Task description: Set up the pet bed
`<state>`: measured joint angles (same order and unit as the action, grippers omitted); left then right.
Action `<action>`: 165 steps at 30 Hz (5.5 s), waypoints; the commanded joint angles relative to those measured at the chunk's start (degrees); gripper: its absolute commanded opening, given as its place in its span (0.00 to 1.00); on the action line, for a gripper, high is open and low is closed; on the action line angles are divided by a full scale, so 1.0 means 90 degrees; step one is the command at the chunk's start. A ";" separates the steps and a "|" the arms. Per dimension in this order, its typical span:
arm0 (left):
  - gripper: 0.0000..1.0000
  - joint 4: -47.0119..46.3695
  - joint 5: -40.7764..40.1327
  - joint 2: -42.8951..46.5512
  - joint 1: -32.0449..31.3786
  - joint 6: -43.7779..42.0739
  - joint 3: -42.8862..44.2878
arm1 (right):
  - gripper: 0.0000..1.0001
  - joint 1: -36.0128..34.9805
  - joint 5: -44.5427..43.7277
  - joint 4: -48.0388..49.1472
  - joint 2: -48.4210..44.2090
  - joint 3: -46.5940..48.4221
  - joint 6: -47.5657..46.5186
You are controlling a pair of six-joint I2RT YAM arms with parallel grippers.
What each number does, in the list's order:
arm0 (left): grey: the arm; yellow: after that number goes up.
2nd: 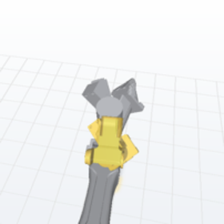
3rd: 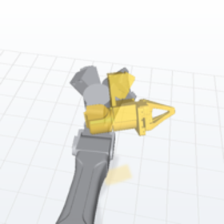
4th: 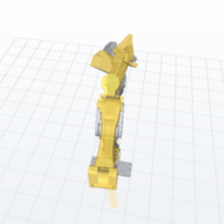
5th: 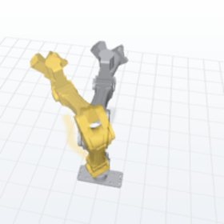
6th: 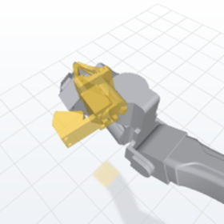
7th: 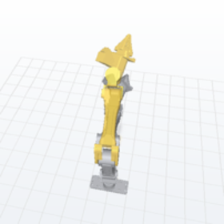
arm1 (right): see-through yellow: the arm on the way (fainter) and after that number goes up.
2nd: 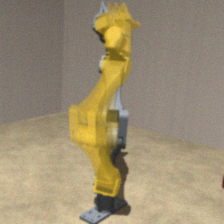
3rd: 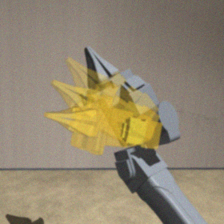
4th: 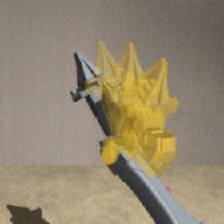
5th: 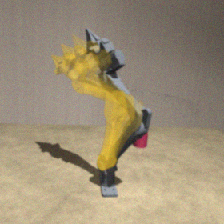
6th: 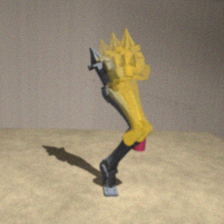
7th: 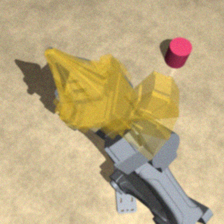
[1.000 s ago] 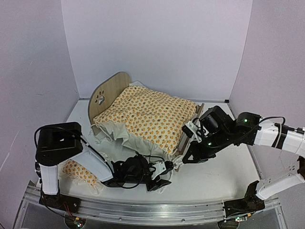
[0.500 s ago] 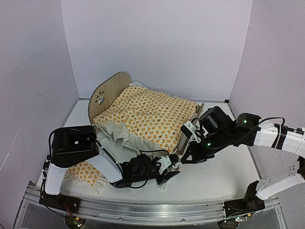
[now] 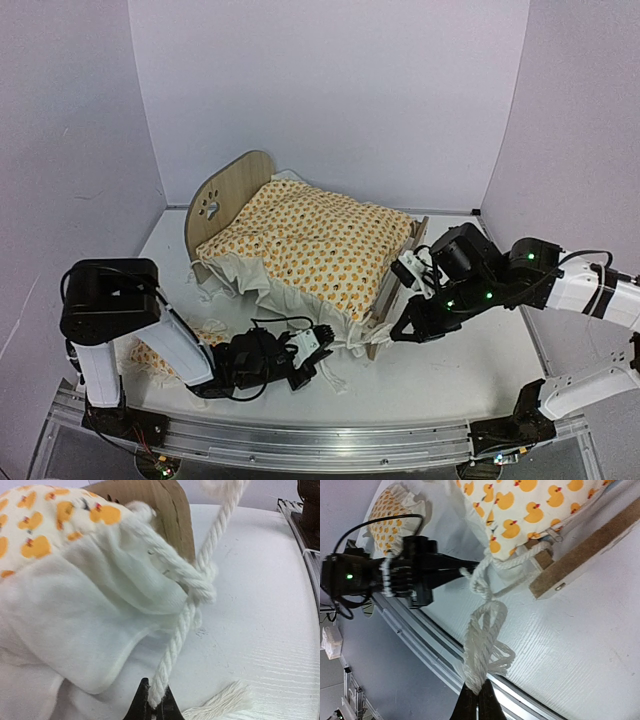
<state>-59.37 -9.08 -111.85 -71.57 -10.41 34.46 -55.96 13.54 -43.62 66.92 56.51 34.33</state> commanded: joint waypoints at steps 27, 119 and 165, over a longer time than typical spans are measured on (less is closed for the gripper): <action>0.00 0.3415 0.0203 0.1790 0.0921 0.0854 0.0004 | 0.00 0.2684 -0.1895 0.0204 -0.0822 0.0683 -0.2810; 0.82 1.1176 0.0509 0.5591 0.4895 0.6576 0.1099 | 0.69 0.0719 0.0032 0.2861 0.1917 0.1014 -0.2624; 0.00 1.0670 -0.0249 0.5613 0.5003 0.3040 0.5559 | 0.70 0.0756 -0.1058 0.3147 0.0119 -0.0166 -0.2950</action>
<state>56.93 -26.98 -58.06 -26.52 61.21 74.87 -49.19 5.72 -17.47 69.67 54.98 8.82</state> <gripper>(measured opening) 0.025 0.699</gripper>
